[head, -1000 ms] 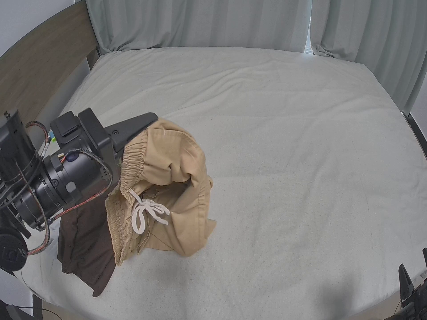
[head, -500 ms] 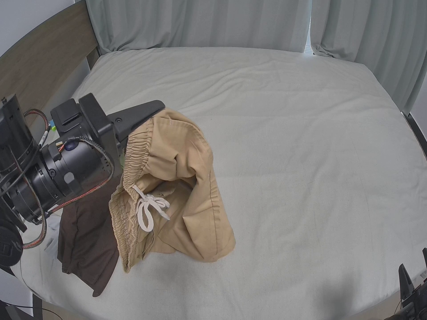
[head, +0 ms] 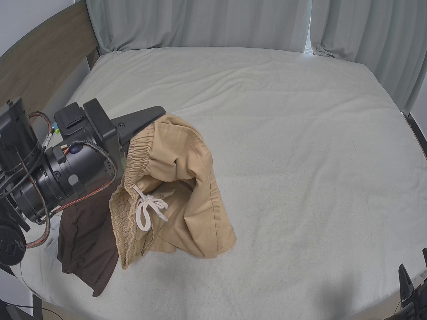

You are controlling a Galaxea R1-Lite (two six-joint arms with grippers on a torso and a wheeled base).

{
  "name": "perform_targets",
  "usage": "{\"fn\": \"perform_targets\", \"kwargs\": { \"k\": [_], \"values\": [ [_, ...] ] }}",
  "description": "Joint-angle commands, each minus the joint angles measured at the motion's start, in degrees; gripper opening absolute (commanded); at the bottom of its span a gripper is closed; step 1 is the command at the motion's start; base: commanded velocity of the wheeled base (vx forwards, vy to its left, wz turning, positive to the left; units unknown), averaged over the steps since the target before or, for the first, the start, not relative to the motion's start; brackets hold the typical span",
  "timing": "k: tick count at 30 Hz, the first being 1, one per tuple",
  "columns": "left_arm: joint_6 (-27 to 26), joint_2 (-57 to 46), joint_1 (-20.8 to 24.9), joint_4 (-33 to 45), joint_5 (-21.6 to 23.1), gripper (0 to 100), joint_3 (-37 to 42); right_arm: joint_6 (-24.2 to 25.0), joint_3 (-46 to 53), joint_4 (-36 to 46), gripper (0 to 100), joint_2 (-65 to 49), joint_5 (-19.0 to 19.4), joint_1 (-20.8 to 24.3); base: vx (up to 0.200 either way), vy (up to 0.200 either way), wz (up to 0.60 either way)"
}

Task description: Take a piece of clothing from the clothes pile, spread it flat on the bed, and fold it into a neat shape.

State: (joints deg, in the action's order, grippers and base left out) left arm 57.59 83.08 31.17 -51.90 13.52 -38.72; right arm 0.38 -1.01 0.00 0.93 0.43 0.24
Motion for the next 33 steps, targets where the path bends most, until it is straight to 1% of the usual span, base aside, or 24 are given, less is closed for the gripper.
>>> {"fn": "perform_targets", "kwargs": {
  "k": [1, 5, 8, 10, 14, 15, 16, 26, 27, 30, 33],
  "values": [
    [-0.20, 0.33, 0.21, 0.48, 0.02, 0, -1.36, -0.03, 1.01, 0.00, 100, -0.84, 0.01, 0.02, 0.000, 0.000, 0.00],
    [-0.11, 1.38, 0.82, 1.53, -0.51, 0, -4.44, -0.03, 1.01, 0.00, 100, -0.84, 0.01, 0.02, 0.000, 0.000, 0.00],
    [-0.11, 2.44, 2.14, 1.62, -1.39, 0, -5.93, -0.03, 1.01, 0.00, 100, -0.84, 0.01, 0.02, 0.000, 0.000, 0.00],
    [-0.11, 3.58, 3.90, 1.62, -2.62, 0, -7.69, -0.03, 1.01, 0.00, 100, -0.84, 0.01, 0.02, 0.000, 0.000, 0.00],
    [0.51, 4.02, 7.50, 1.62, -2.62, 0, -8.92, 0.06, 1.01, 0.00, 100, -0.84, 0.01, 0.11, 0.000, 0.000, 0.00],
    [0.51, 4.02, 7.50, 1.62, -2.62, 0, -8.92, 0.06, 1.01, 0.00, 100, -0.84, 0.01, 0.11, 0.000, 0.000, 0.00],
    [1.03, 4.72, 8.99, 1.62, -2.71, 0, -9.89, 0.24, 1.01, 0.00, 100, -0.84, 0.01, 0.02, 0.000, 0.000, 0.00],
    [1.56, 8.85, 14.44, 1.27, -2.27, 0, -13.84, 0.33, 1.01, 0.00, 100, -0.84, -0.08, 0.11, 0.000, 0.000, 0.00],
    [1.56, 8.85, 14.44, 1.27, -2.27, 0, -13.84, 0.33, 1.01, 0.00, 100, -0.84, -0.08, 0.11, 0.000, 0.000, 0.00],
    [2.97, 11.40, 16.47, 1.09, -2.18, 0, -16.39, 0.33, 1.01, 0.00, 100, -0.84, 0.01, 0.02, 0.000, 0.000, 0.00],
    [4.29, 12.81, 17.08, 1.71, -2.36, 0, -19.73, 0.33, 1.01, 0.00, 100, -0.84, 0.01, 0.02, 0.000, 0.000, 0.00]
  ]
}}
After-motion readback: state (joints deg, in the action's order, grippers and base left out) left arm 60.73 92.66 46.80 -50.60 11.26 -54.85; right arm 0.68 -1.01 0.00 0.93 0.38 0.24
